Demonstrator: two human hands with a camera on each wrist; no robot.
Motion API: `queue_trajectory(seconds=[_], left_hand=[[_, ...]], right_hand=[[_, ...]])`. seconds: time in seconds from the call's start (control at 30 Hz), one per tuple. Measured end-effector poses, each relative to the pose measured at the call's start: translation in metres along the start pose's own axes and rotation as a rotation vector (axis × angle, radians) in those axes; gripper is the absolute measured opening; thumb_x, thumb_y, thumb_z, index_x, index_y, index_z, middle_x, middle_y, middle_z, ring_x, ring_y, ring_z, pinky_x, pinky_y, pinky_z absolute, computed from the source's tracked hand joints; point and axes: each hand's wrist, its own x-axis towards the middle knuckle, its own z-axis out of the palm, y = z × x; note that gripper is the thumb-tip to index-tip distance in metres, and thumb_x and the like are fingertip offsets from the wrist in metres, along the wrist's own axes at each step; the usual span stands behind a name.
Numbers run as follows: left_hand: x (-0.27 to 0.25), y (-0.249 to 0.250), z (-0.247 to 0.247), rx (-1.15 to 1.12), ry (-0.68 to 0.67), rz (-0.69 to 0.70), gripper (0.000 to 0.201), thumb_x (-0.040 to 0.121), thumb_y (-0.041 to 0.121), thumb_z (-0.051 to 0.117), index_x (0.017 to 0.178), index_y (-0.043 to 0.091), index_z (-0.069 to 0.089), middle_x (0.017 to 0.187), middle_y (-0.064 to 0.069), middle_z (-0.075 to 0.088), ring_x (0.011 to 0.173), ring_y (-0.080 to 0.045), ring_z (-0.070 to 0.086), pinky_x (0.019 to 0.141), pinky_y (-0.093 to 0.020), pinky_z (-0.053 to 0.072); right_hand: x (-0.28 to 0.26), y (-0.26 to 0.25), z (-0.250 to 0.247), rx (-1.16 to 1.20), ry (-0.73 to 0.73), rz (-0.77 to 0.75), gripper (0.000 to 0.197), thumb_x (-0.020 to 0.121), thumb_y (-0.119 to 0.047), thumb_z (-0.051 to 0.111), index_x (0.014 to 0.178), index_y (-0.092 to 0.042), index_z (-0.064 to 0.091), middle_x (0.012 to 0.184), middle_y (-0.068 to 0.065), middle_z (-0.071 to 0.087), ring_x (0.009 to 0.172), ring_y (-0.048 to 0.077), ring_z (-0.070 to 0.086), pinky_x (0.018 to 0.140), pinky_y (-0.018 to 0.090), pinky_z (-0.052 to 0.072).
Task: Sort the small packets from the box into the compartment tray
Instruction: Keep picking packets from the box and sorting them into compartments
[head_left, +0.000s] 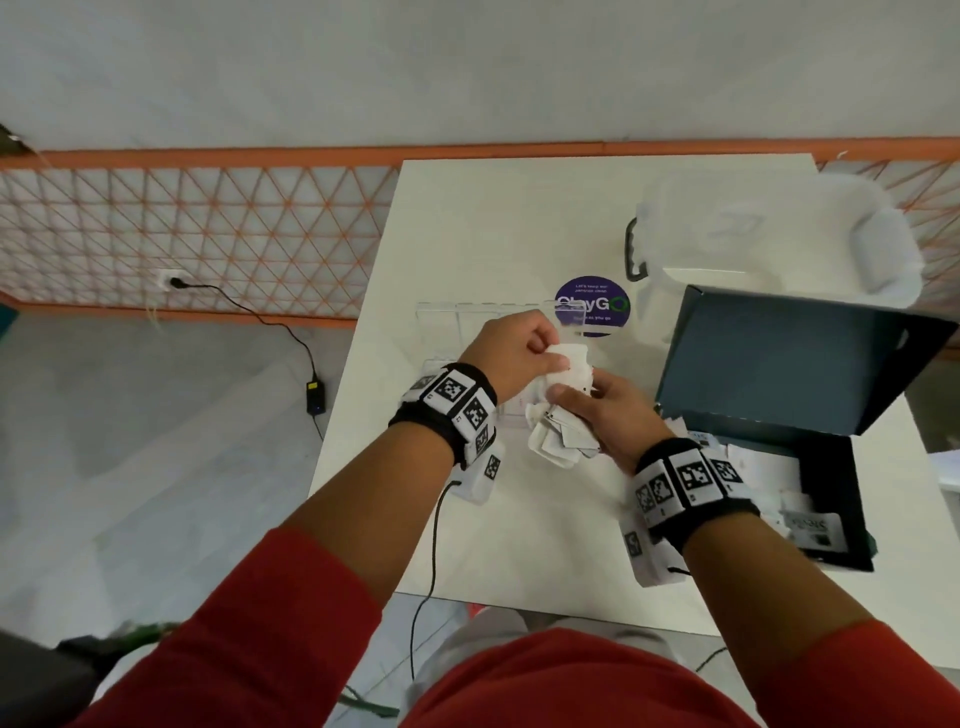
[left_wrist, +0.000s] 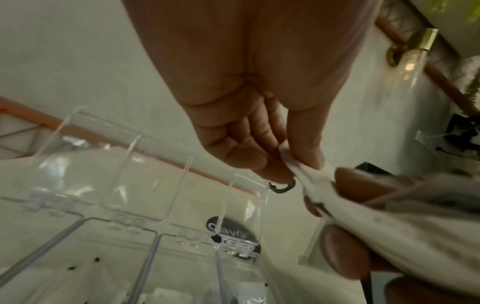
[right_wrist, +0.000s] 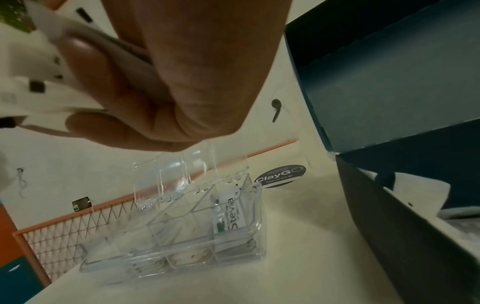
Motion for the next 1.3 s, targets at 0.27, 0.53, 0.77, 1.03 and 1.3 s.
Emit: queue_trajectory(seconds=[0.27, 0.53, 0.77, 1.03, 1.3], left_hand=[[-0.004, -0.027, -0.027, -0.211, 0.031, -0.061, 0.021, 0.078, 0.013, 0.076, 0.087, 0.027, 0.063, 0.092, -0.002, 0.067, 0.065, -0.012, 0.065, 0.058, -0.020, 0.054], [-0.005, -0.075, -0.082, 0.004, 0.203, -0.120, 0.020, 0.087, 0.009, 0.065, 0.101, 0.022, 0.070, 0.099, -0.002, 0.070, 0.081, -0.012, 0.063, 0.069, -0.016, 0.046], [-0.007, -0.110, -0.081, 0.420, 0.060, -0.196, 0.019, 0.090, 0.014, 0.060, 0.105, 0.021, 0.071, 0.105, -0.001, 0.071, 0.096, -0.017, 0.063, 0.080, -0.025, 0.047], [0.003, -0.123, -0.057, 0.599, -0.055, -0.137, 0.017, 0.092, 0.019, 0.059, 0.107, 0.021, 0.068, 0.108, -0.003, 0.069, 0.105, -0.023, 0.059, 0.096, -0.037, 0.043], [-0.010, -0.137, -0.044, 0.666, -0.048, 0.052, 0.033, 0.091, 0.007, 0.056, 0.123, 0.016, 0.060, 0.131, 0.001, 0.052, 0.104, -0.024, 0.060, 0.087, -0.031, 0.047]], right_hand=[[0.006, 0.008, 0.009, 0.048, -0.004, 0.034, 0.015, 0.089, -0.022, 0.072, 0.104, -0.019, 0.073, 0.096, 0.012, 0.076, 0.082, 0.030, 0.068, 0.073, 0.043, 0.054], [0.004, 0.015, 0.012, 0.041, 0.017, 0.057, 0.018, 0.084, -0.029, 0.074, 0.100, -0.022, 0.075, 0.099, 0.015, 0.076, 0.084, 0.031, 0.069, 0.071, 0.041, 0.052], [0.005, 0.014, 0.017, 0.054, 0.036, 0.056, 0.016, 0.091, -0.024, 0.071, 0.105, -0.019, 0.073, 0.094, 0.015, 0.075, 0.067, 0.023, 0.067, 0.049, 0.025, 0.047], [0.005, 0.010, 0.021, 0.074, 0.064, 0.058, 0.013, 0.092, -0.022, 0.069, 0.104, -0.019, 0.073, 0.088, 0.011, 0.075, 0.059, 0.017, 0.064, 0.042, 0.021, 0.042], [0.006, 0.011, 0.022, 0.083, 0.094, 0.073, 0.012, 0.093, -0.021, 0.068, 0.104, -0.019, 0.072, 0.088, 0.008, 0.075, 0.065, 0.019, 0.067, 0.045, 0.024, 0.045]])
